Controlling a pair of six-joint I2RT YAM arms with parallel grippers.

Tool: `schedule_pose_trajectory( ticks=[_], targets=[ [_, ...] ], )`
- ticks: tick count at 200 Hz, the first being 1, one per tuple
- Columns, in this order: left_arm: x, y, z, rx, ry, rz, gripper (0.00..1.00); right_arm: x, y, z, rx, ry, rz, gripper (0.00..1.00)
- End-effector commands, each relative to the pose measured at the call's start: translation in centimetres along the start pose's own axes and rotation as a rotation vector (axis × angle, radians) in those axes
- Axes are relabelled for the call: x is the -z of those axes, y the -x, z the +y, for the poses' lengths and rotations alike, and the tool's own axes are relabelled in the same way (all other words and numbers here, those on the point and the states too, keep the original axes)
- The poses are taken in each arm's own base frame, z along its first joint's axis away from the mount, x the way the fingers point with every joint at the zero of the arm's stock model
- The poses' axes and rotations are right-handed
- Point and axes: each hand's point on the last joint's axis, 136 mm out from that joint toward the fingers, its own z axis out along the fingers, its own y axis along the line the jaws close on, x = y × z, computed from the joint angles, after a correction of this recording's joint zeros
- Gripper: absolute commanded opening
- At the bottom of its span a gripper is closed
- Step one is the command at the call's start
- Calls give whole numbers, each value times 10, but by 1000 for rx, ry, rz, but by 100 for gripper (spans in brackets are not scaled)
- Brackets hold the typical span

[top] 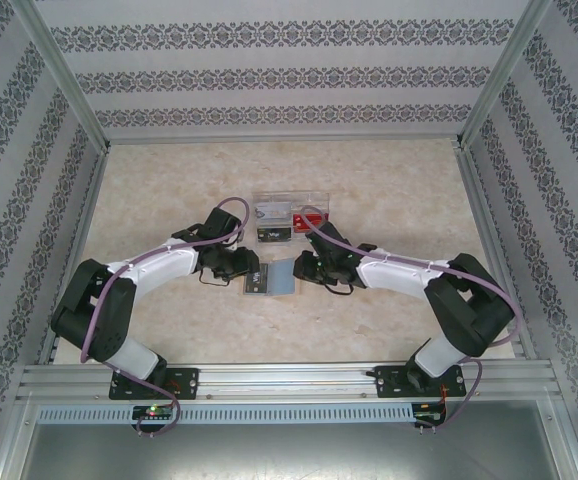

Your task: Take the credit cards out of the card holder

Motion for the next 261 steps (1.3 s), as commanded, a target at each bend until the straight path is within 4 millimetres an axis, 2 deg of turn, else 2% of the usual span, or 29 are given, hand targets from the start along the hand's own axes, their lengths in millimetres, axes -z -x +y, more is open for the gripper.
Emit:
schedule_pose_trajectory(
  ticks=[1, 25, 44, 72, 82, 133, 224, 261],
  targets=[
    [-4, -5, 16, 6, 47, 15, 36, 20, 20, 26, 88, 42, -71, 26],
    [-6, -6, 20, 9, 60, 13, 28, 18, 17, 47, 141, 72, -51, 26],
    [-9, -8, 24, 14, 64, 25, 27, 6, 10, 55, 145, 95, -4, 25],
    [-13, -11, 27, 14, 74, 35, 29, -12, -2, 57, 143, 94, 58, 24],
    [-13, -11, 27, 9, 72, 38, 31, -17, -5, 54, 142, 81, 74, 24],
    [-17, -13, 22, 10, 40, 56, 31, -35, -13, 28, 100, -7, 113, 23],
    [-18, -15, 8, 2, -37, 76, 31, -43, -20, 18, 95, -32, 137, 24],
    [-21, -16, 11, 6, -27, 83, 29, -43, -20, 20, 97, -23, 140, 23]
  ],
)
